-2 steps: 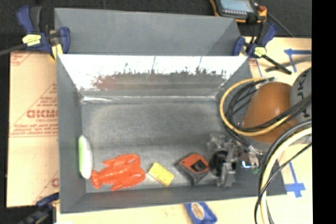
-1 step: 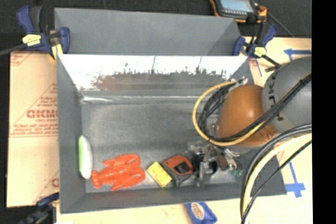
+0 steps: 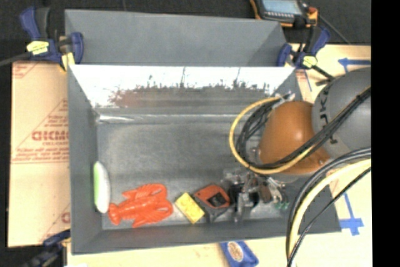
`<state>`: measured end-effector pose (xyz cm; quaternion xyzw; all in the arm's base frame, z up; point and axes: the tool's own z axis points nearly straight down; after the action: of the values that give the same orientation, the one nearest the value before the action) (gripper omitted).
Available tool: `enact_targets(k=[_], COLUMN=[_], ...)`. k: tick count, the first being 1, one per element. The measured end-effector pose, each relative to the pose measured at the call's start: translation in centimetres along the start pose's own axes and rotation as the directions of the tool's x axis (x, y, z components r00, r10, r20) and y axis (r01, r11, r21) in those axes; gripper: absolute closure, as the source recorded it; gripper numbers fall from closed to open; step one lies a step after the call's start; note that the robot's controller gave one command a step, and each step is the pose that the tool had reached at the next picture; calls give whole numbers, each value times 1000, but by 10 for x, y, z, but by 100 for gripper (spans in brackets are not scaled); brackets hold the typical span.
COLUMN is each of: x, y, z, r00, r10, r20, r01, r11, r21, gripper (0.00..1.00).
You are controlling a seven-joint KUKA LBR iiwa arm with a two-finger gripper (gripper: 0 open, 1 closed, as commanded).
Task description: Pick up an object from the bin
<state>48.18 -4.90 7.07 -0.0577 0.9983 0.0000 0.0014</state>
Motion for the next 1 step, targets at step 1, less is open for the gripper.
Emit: enact_targets(k=[1], x=[0], y=[0], z=[-2], r00=[1000], r10=[-1], r20=[1], r01=[1], r11=[1000], r21=[1], gripper=[100])
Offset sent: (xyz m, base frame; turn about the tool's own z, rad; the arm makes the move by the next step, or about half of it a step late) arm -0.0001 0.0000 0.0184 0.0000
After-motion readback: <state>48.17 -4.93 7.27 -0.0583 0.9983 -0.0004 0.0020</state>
